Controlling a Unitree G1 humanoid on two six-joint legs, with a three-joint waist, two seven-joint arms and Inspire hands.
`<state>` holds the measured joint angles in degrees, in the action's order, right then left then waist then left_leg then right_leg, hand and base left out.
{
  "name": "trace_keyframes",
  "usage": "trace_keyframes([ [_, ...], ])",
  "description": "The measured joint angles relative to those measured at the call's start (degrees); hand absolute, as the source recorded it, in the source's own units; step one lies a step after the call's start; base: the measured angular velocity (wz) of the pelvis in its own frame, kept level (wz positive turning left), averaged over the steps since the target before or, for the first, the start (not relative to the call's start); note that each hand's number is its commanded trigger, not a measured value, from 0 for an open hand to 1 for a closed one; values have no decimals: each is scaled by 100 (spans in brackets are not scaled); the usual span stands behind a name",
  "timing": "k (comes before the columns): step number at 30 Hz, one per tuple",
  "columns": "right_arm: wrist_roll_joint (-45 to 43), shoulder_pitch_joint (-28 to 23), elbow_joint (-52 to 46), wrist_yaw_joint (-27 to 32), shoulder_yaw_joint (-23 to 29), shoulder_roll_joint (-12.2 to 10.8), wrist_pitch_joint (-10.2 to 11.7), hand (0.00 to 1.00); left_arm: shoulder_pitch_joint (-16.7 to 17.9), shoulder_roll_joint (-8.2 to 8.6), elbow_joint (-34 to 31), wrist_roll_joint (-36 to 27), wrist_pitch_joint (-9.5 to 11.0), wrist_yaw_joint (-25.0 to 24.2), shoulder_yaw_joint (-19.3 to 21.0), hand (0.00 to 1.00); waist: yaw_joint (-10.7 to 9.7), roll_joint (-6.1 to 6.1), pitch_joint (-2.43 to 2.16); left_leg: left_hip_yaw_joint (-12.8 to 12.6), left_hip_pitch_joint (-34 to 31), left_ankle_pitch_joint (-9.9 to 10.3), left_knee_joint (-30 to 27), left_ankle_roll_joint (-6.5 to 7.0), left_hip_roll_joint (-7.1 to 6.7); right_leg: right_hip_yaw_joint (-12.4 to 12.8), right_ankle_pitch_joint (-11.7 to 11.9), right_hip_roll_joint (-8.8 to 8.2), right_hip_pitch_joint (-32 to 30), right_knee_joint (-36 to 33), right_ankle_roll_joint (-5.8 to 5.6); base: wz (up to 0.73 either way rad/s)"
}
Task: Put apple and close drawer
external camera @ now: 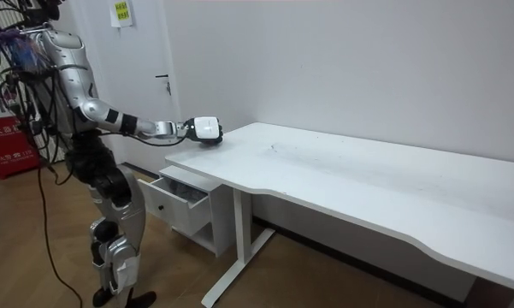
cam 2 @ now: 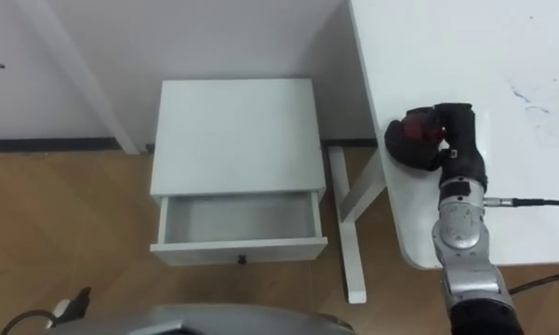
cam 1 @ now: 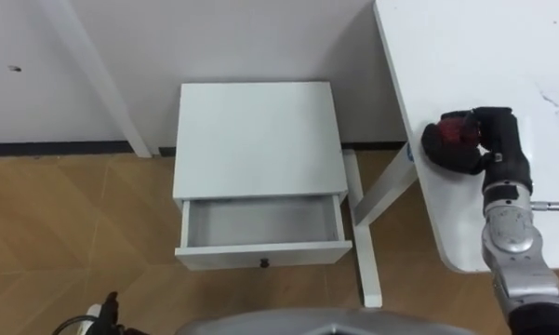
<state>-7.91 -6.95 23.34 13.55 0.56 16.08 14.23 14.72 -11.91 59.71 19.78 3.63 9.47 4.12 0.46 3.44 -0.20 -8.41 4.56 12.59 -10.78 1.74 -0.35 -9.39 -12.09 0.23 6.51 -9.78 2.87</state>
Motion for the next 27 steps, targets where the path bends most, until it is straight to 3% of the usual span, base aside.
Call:
trace_keyframes([
  [6,-189,32,-522,-121,-622,-53,-125,100,-144,17,-1,5,-58,-4,-372,0,68,-63,2,-4,-155,0,-56,0,11,-7,12,-1,-146,-23,10,0],
  [12,-372,38,-626,-1008,-1786,-170,-613,100,-363,69,-17,1,-60,-8,-536,0,373,-91,36,135,-326,-8,-102,13,-5,-171,31,-25,-226,-15,7,14],
  [18,-367,433,-631,-1366,-2216,-297,-623,100,-400,90,75,-9,-75,-10,-829,0,611,-118,76,324,-420,-41,-95,53,-61,-351,43,-68,-262,10,-10,19],
  [27,-869,681,-574,-1849,-2710,-383,-689,100,-402,87,34,72,-227,-283,-970,0,716,-72,80,450,-426,-45,-66,57,-81,-464,43,-75,-248,18,-11,7],
])
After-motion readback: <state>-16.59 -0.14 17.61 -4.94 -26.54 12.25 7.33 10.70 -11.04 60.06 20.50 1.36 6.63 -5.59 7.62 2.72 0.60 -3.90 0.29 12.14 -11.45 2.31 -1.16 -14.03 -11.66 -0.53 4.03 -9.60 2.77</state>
